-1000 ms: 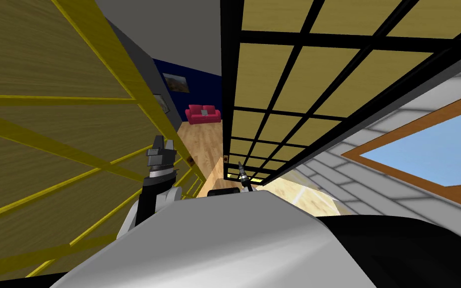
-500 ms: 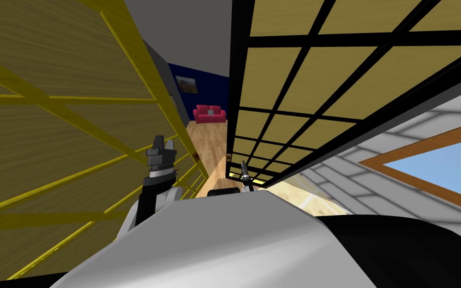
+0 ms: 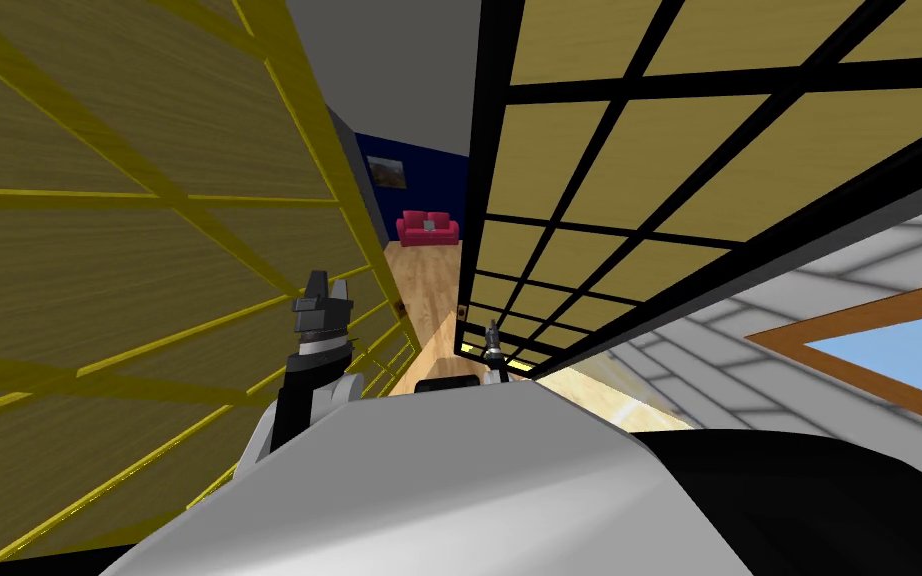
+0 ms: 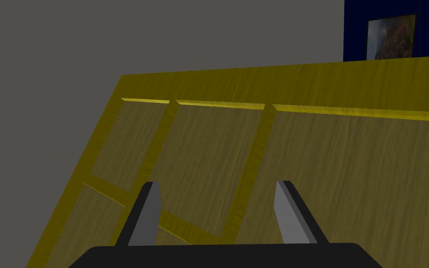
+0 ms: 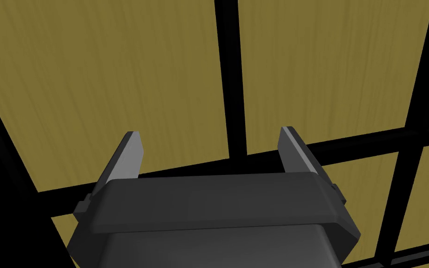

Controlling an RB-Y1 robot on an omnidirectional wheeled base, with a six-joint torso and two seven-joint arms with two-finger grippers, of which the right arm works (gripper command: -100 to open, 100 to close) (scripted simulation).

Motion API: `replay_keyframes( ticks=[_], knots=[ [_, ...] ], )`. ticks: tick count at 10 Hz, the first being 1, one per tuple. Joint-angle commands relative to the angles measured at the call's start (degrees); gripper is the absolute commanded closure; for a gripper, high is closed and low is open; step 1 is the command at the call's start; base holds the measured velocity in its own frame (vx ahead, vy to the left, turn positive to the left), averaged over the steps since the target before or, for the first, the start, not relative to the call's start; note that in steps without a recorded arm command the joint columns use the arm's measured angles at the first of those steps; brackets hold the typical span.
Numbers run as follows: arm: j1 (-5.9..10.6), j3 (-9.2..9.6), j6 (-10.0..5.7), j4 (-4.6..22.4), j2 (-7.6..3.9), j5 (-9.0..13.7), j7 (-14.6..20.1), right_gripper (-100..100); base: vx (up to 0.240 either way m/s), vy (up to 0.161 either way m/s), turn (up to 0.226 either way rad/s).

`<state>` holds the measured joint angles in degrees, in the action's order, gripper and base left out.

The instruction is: Push the door open

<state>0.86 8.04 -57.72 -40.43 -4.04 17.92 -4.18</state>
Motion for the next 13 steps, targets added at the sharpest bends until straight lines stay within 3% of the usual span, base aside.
replay_keyframes(
  ticks=[1, 2, 4, 5, 7, 8, 10, 11, 13],
  knots=[
    [0.33, -0.55, -0.61, 0.06, 0.0, 2.72, 2.86, -100, -0.06, 0.012, 0.239],
    [0.33, -0.55, -0.61, 0.06, 0.0, 2.72, 3.56, -100, -0.049, 0.004, 0.06],
    [0.61, -1.24, -1.44, 0.11, 0.11, 6.29, 7.05, -100, -0.049, 0.006, 0.159],
    [0.61, -1.24, -1.44, 0.11, 0.11, 6.29, 7.9, -100, -0.039, 0.008, 0.072],
    [0.9, -1.93, -2.27, 0.15, 0.25, 9.86, 11.55, -100, -0.047, 0.016, 0.18],
    [0.9, -1.93, -2.27, 0.15, 0.25, 9.86, 12.24, -100, -0.04, 0.008, 0.07],
    [1.18, -2.61, -3.08, 0.2, 0.47, 13.36, 15.86, -100, -0.045, 0.015, 0.162],
    [1.18, -2.61, -3.08, 0.2, 0.47, 13.36, 16.49, -100, -0.04, 0.013, 0.075],
    [1.46, -3.28, -3.89, 0.24, 0.73, 16.83, 20.31, -100, -0.041, 0.03, 0.161]
  ],
)
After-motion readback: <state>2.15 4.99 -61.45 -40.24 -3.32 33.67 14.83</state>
